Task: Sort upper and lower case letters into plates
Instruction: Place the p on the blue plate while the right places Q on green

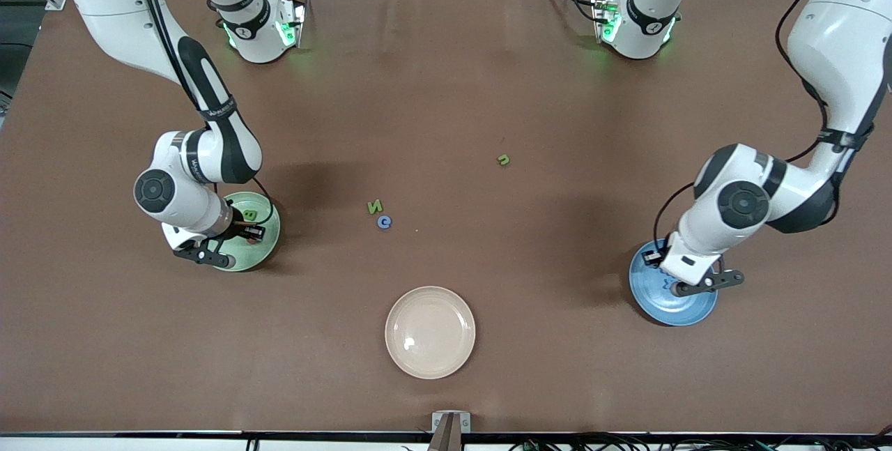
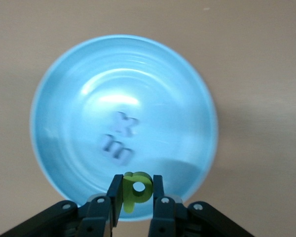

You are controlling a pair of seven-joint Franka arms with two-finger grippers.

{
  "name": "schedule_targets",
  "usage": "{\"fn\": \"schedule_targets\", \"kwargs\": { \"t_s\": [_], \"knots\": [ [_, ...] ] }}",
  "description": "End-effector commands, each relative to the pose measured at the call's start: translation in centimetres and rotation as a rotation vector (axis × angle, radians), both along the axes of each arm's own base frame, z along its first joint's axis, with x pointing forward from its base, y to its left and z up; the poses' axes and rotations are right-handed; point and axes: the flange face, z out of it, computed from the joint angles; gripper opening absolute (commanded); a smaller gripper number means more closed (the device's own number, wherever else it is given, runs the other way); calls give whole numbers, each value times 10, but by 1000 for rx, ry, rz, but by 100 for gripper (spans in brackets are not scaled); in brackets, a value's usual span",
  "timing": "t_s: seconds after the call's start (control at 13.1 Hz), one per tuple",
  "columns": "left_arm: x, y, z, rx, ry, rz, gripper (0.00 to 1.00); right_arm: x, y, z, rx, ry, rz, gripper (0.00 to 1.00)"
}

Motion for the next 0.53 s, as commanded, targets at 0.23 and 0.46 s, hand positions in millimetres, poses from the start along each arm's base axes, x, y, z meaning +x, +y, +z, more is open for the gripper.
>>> {"fn": "schedule_targets", "kwargs": {
  "t_s": [0.23, 0.46],
  "knots": [
    [-16, -16, 6, -1, 24, -38, 100, 2, 9, -2, 3, -5, -7, 66],
    [-48, -85, 22, 8, 93, -42, 100, 12, 8, 22, 12, -19, -2, 100]
  ]
}}
